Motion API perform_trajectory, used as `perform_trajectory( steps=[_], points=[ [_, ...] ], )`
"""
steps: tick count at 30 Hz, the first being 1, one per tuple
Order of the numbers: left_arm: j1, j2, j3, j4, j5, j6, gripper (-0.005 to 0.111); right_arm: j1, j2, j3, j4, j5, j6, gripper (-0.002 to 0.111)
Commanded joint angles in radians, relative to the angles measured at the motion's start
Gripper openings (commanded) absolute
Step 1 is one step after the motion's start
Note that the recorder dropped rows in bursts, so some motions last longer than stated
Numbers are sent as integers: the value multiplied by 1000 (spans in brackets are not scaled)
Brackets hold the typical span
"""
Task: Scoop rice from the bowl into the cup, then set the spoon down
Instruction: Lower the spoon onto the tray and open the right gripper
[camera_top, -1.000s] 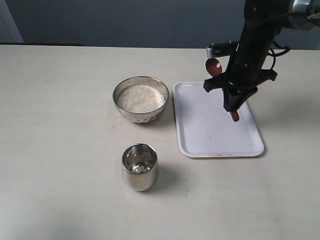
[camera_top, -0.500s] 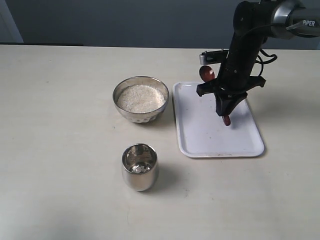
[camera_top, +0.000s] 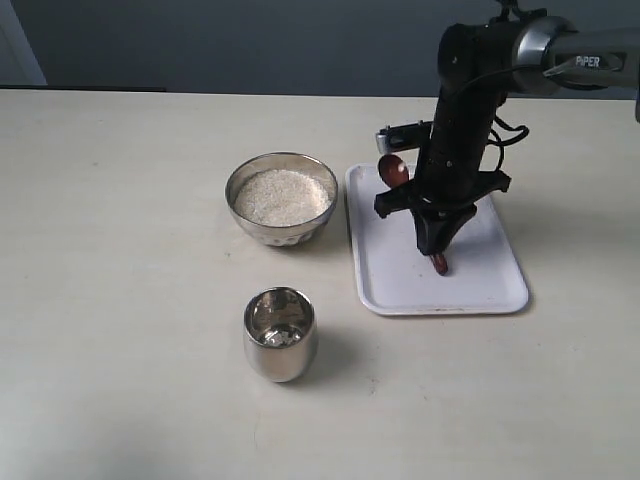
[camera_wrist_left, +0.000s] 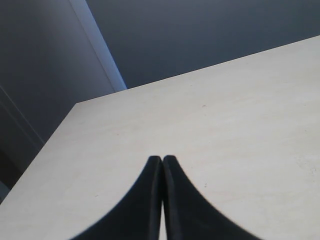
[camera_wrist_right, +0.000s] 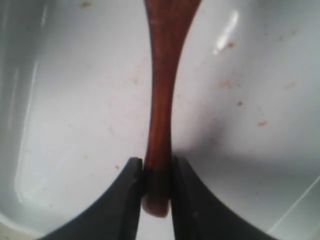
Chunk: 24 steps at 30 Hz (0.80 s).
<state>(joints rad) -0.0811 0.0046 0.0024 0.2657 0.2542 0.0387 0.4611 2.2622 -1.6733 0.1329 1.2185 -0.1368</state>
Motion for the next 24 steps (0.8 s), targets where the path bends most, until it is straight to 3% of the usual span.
perform_trajectory(
  steps=[1,10,13,20,24],
  points=[
    [-1,-5,-2,-2,-7,-3,1,0,-2,76,-32,3,3,-1],
    [-1,-5,-2,-2,-7,-3,1,0,-2,83,-17,3,3,0],
    [-1,-5,-2,-2,-7,-3,1,0,-2,83,-18,3,-5,12],
    [-1,-5,-2,-4,-7,-3,1,0,-6,83,-39,3,-19,57],
    [-1,-5,-2,-4,-7,-3,1,0,-43,83,-103,3,-19,61]
  ],
)
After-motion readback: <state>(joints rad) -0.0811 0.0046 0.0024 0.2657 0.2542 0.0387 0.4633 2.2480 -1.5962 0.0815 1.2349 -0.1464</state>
